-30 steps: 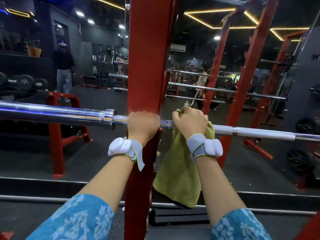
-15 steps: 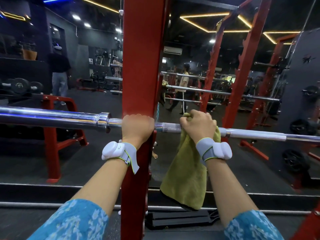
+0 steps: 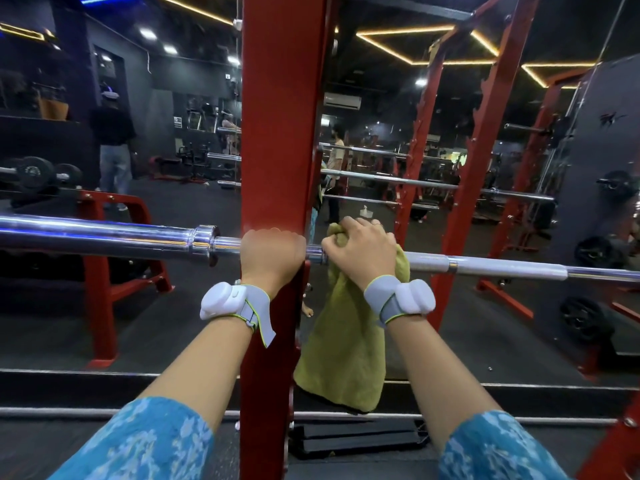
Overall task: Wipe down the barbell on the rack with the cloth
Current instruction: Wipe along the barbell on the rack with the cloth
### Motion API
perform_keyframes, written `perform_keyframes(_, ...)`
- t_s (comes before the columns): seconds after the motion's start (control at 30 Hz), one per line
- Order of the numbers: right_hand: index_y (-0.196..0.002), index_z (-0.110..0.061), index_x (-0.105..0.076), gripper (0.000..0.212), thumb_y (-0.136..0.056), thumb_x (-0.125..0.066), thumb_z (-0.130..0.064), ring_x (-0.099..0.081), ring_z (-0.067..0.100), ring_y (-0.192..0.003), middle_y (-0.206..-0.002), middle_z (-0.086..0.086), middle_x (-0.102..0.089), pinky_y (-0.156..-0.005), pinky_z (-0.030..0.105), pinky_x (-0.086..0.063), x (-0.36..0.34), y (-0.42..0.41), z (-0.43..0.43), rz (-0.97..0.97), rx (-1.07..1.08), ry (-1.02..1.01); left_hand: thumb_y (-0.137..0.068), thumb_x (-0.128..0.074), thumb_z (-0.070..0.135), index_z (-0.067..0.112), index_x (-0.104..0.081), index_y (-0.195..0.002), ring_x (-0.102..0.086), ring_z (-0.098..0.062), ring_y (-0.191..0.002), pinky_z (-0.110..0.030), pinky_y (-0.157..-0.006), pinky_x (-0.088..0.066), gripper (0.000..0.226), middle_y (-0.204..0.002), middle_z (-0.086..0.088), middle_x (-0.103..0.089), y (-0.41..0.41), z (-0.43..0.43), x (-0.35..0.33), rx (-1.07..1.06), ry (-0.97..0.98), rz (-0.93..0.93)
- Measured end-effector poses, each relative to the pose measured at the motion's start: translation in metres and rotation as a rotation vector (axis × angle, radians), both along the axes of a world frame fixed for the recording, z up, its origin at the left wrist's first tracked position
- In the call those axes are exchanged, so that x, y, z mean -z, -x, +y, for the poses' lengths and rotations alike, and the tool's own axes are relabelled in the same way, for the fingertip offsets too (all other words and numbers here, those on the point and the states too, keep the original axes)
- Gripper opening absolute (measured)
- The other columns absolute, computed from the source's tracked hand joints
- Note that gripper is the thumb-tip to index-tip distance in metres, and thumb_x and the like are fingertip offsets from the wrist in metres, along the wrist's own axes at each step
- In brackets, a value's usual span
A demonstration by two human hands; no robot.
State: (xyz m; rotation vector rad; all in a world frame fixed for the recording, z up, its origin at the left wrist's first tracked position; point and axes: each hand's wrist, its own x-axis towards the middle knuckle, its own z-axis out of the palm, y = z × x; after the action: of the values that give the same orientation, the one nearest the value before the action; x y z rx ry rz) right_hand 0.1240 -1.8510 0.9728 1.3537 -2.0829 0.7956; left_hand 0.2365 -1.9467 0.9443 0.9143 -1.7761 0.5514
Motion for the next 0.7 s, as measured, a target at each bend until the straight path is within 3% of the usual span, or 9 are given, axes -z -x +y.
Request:
perform_keyframes(0.1, -0.087, -0.017, -0.063, 0.026, -0.081, -0.052, -0.041, -0.052, 0.029, -0.101, -0.095, 0.002, -0.066, -0.080, 0.037, -0.036, -0.005, 0.018, 0.009, -0.070, 0.054, 0.005, -0.075, -0.036, 0.023, 0.009, -0.057, -0.038, -0.047, -0.026, -0.032, -0.022, -0.045, -0.033, 0.045, -0.037, -0.009, -0.050, 0.000, 0.000, 0.000, 0.015, -0.007, -0.006)
perform_keyframes(0.3, -0.086, -0.014, -0.065, 0.025, -0.081, -0.053, -0.036, -0.050, 0.032, -0.104, -0.094, 0.009, -0.065, -0.082, 0.038, -0.033, -0.009, 0.033, 0.014, -0.219, 0.213, 0.072, -0.075, -0.036, 0.022, 0.009, -0.057, -0.038, -0.047, -0.026, -0.032, -0.020, -0.046, -0.032, 0.044, -0.038, -0.008, -0.050, 0.000, 0.000, 0.000, 0.010, 0.003, -0.014)
perform_keyframes(0.57, -0.091, -0.017, -0.064, 0.028, -0.080, -0.051, -0.040, -0.049, 0.029, -0.102, -0.097, 0.001, -0.065, -0.077, 0.036, -0.030, -0.003, -0.006, -0.004, -0.028, 0.095, 0.020, -0.073, -0.035, 0.022, 0.009, -0.056, -0.037, -0.047, -0.024, -0.030, -0.020, -0.046, -0.030, 0.044, -0.037, -0.009, -0.050, 0.002, 0.001, -0.002, -0.017, 0.031, 0.001)
perform_keyframes(0.7, -0.088, -0.018, -0.063, 0.026, -0.080, -0.052, -0.040, -0.050, 0.029, -0.101, -0.093, 0.001, -0.065, -0.075, 0.036, -0.029, -0.004, -0.004, -0.001, -0.049, 0.062, 0.045, -0.074, -0.035, 0.022, 0.009, -0.055, -0.037, -0.047, -0.025, -0.031, -0.020, -0.046, -0.031, 0.044, -0.037, -0.009, -0.050, -0.001, 0.001, -0.002, -0.001, 0.019, -0.006)
